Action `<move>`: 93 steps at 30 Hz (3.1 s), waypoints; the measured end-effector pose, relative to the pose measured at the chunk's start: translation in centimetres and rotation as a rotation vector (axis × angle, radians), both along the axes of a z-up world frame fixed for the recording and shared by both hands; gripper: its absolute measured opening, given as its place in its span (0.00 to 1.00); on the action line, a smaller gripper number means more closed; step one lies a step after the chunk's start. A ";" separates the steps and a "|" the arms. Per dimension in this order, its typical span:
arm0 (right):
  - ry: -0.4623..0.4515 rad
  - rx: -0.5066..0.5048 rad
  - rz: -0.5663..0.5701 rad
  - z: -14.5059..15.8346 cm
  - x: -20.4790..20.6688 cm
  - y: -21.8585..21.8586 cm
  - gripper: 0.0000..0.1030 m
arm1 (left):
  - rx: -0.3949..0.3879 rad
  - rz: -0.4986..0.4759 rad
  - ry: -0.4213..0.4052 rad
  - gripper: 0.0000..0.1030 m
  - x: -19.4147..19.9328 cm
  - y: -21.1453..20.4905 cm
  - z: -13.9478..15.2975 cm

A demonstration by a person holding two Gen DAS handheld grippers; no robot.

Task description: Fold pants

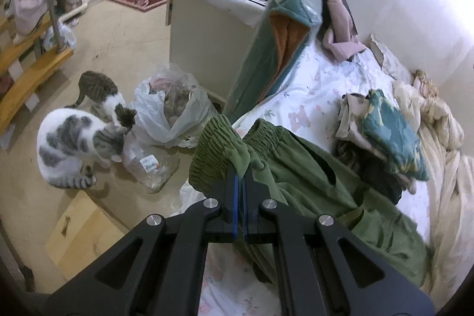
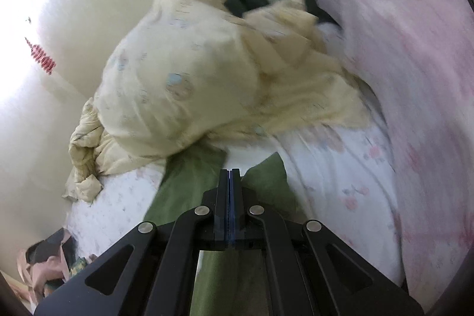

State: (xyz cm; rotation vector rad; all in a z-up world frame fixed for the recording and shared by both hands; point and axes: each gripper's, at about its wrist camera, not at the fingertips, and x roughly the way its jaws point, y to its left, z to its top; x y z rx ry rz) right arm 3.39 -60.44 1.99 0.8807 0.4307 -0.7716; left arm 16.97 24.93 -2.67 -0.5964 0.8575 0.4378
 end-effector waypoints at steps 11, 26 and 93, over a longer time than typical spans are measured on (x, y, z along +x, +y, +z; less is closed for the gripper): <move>0.190 -0.320 0.168 2.8 19.2 -2.2 0.00 | 0.174 -0.091 0.086 0.00 6.5 -0.9 0.1; 0.522 -0.033 0.565 -8.9 26.1 -4.7 0.51 | 0.233 -0.174 0.157 0.00 11.0 -2.6 -3.3; 0.615 -0.451 0.944 -17.7 33.5 11.4 0.65 | 0.424 -0.620 0.311 0.59 18.7 -8.7 -14.8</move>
